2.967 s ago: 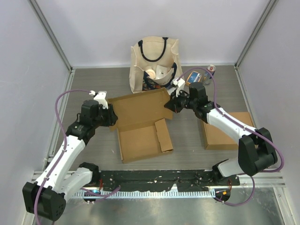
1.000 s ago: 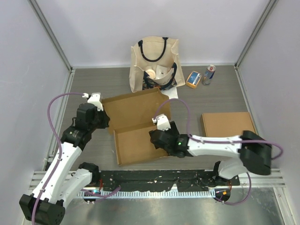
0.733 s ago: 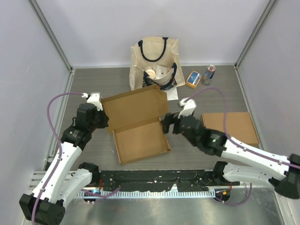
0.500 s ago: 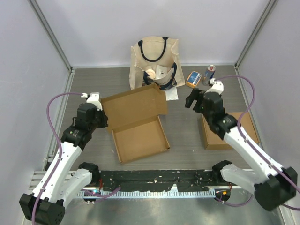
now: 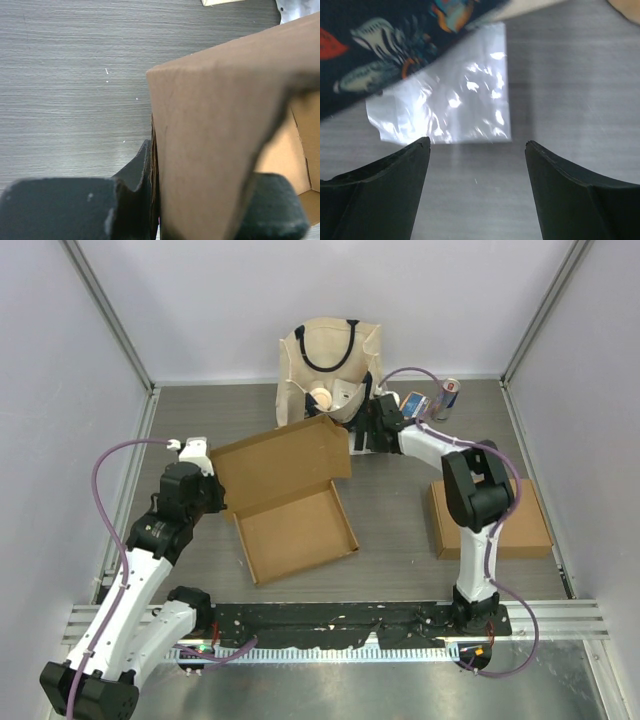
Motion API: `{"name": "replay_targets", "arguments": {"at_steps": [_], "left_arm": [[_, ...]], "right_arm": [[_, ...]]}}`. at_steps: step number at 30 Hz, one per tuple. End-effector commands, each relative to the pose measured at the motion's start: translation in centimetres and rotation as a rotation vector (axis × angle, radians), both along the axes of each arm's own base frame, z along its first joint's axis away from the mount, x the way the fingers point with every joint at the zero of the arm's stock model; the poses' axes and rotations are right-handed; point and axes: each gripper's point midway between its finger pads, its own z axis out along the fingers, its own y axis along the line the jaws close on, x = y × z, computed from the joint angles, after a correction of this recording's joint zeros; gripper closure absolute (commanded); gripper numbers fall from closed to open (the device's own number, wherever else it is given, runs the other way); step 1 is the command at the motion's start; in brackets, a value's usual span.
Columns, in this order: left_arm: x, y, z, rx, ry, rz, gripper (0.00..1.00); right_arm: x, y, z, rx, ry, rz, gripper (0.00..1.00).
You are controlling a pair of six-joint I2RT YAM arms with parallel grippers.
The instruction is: Fold the paper box
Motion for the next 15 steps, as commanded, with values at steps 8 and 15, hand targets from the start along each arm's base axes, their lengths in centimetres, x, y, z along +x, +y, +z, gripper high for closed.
{"name": "replay_targets", "arguments": {"at_steps": [8, 15], "left_arm": [[0.8, -0.7, 1.7, -0.027, -0.066, -0.03, 1.0], [0.8, -1.0, 1.7, -0.037, -0.066, -0.043, 1.0]], "right_arm": [[4.6, 1.0, -2.8, -0.186, 0.037, 0.157, 0.22], [0.8, 0.7, -6.2, -0.141, 0.147, 0.152, 0.48]]}}
